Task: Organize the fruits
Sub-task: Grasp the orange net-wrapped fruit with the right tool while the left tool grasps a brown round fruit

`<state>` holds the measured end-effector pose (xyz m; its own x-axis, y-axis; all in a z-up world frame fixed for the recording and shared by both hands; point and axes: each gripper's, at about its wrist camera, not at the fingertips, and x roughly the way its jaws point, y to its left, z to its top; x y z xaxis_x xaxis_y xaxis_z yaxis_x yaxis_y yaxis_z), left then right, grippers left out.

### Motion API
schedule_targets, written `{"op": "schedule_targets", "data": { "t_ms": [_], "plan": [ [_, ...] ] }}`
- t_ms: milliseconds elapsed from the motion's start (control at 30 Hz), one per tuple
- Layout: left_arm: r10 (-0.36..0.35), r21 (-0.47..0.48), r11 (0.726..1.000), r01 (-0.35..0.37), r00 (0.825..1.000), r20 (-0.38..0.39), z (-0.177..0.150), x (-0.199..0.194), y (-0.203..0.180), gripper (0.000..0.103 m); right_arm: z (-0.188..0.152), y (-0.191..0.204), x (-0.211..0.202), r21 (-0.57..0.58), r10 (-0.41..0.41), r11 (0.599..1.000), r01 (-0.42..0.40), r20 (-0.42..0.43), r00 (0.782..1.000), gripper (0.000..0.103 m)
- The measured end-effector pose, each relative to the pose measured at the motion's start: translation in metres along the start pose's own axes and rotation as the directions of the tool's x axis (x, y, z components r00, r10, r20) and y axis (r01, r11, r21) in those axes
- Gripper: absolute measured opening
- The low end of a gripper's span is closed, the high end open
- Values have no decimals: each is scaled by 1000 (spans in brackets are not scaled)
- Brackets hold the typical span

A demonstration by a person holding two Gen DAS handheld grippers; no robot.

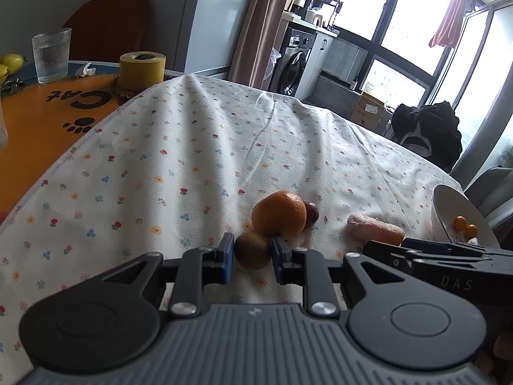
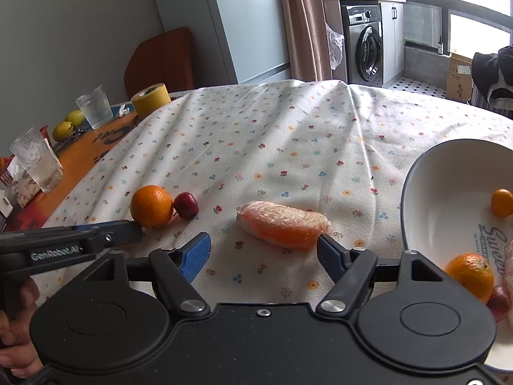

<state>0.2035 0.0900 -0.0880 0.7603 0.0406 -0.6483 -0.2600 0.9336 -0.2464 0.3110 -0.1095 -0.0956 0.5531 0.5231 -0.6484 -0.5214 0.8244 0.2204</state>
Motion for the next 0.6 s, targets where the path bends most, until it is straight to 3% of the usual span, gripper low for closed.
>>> {"op": "schedule_targets", "data": {
  "t_ms": [400, 600],
  "plan": [
    [27, -44, 999, -26, 999, 26, 5, -9, 21, 23, 7, 11, 15, -45, -84, 995, 84, -3, 996, 74],
    [27, -52, 998, -25, 999, 26, 4, -10, 23, 23, 7, 20, 23, -108, -112, 988, 110, -6, 994, 83]
  ]
}}
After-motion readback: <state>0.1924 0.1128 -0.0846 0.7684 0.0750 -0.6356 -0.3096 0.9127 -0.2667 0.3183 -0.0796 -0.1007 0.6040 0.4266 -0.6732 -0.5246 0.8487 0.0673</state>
